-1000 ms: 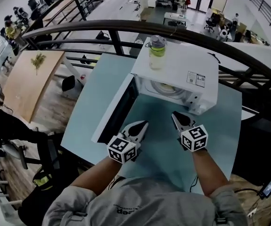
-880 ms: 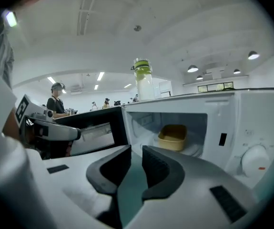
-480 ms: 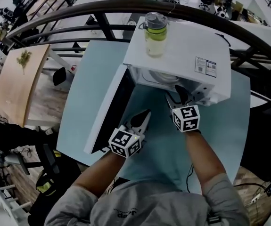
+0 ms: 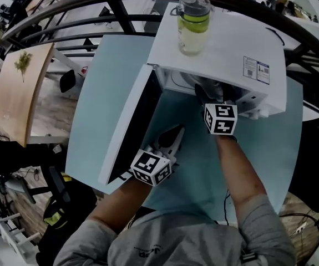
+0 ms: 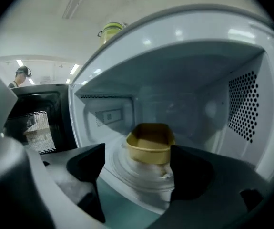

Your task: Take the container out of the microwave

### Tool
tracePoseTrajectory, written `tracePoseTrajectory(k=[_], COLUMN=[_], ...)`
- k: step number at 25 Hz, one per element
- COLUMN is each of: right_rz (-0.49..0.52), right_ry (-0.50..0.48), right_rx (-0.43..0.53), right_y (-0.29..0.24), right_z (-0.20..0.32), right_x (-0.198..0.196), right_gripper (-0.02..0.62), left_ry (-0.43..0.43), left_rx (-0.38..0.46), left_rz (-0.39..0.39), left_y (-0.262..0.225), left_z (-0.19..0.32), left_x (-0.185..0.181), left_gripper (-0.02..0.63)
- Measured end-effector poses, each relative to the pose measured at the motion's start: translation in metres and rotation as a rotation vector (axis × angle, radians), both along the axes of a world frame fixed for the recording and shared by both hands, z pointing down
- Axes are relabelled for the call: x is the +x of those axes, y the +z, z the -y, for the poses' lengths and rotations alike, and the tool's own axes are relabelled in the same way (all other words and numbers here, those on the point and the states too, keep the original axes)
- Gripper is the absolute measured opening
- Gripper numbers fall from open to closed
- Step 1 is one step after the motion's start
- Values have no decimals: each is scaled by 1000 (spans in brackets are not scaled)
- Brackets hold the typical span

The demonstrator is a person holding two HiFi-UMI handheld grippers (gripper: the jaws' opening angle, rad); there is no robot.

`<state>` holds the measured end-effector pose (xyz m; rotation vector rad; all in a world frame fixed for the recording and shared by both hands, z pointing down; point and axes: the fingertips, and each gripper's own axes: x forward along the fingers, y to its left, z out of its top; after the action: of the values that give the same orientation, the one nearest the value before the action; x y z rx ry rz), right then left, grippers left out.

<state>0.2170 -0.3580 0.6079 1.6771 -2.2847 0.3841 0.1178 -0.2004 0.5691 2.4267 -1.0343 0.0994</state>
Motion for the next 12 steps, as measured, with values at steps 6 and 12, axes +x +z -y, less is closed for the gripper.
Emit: tracePoseTrajectory(k=[6,12], right_rz=[11,-24], right_ry=[32,57], right_rx=[-63,-109], right_y=[15,24], right_z=[22,42], right_x=[0,1], right_gripper=[440,466], left_ry=[11,9], left_rx=[1,-1], left_rz=[-6,-15], left_y=[2,2], left_z=[-7,-9], left_x=[0,-4], left_gripper=[15,15])
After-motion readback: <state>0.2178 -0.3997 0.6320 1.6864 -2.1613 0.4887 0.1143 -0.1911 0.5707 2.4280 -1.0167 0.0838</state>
